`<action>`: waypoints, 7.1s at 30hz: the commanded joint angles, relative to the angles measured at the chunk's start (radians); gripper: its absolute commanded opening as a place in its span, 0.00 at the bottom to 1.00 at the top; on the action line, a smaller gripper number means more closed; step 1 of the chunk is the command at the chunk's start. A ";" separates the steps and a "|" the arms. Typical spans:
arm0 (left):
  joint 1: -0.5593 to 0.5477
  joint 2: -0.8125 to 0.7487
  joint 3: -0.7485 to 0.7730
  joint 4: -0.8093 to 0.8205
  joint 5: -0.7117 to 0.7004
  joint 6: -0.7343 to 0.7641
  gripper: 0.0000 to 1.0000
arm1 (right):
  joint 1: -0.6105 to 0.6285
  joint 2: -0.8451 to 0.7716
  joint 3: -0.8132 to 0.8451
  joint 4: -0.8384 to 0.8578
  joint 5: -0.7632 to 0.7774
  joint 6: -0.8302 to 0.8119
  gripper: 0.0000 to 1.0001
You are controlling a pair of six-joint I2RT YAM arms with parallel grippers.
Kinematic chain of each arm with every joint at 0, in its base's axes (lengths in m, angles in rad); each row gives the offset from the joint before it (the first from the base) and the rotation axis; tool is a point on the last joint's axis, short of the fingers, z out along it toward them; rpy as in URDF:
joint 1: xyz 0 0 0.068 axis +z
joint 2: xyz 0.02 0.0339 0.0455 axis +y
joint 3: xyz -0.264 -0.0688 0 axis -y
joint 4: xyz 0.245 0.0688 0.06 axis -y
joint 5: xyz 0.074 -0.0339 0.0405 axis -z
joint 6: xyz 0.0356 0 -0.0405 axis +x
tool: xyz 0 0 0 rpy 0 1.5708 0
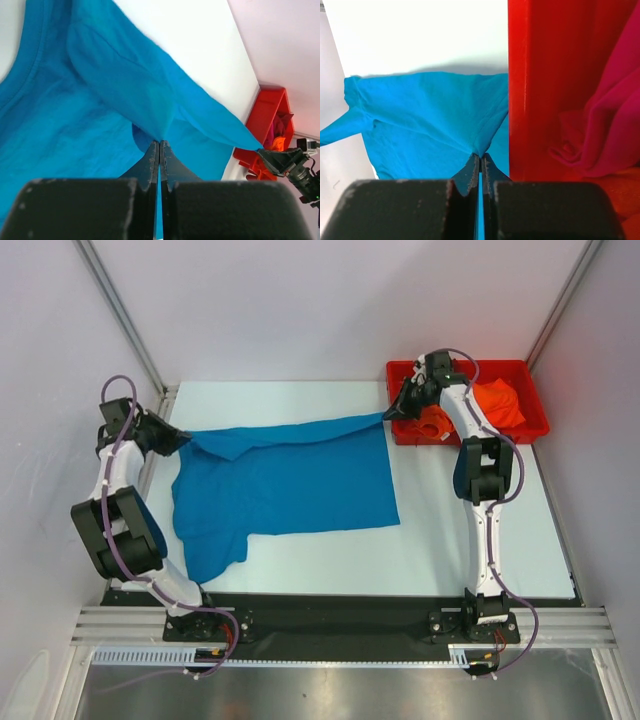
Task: Fold and stack the t-shirts
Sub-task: Fold the tshirt
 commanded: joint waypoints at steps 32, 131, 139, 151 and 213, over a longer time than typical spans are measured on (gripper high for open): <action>0.043 -0.103 -0.088 -0.075 -0.157 0.066 0.00 | 0.050 -0.103 0.018 -0.132 0.139 -0.105 0.00; 0.000 0.532 0.326 0.234 -0.243 0.206 0.86 | 0.248 -0.196 -0.221 0.216 0.118 0.067 0.52; 0.005 0.575 0.387 0.143 -0.180 0.186 0.76 | 0.211 -0.206 -0.232 0.216 0.127 0.060 0.52; 0.030 0.627 0.384 0.194 -0.037 0.140 0.18 | 0.211 -0.167 -0.237 0.222 0.134 0.066 0.52; -0.343 0.053 -0.004 -0.194 -0.511 0.446 0.30 | 0.366 -0.637 -0.847 0.024 0.171 -0.157 0.52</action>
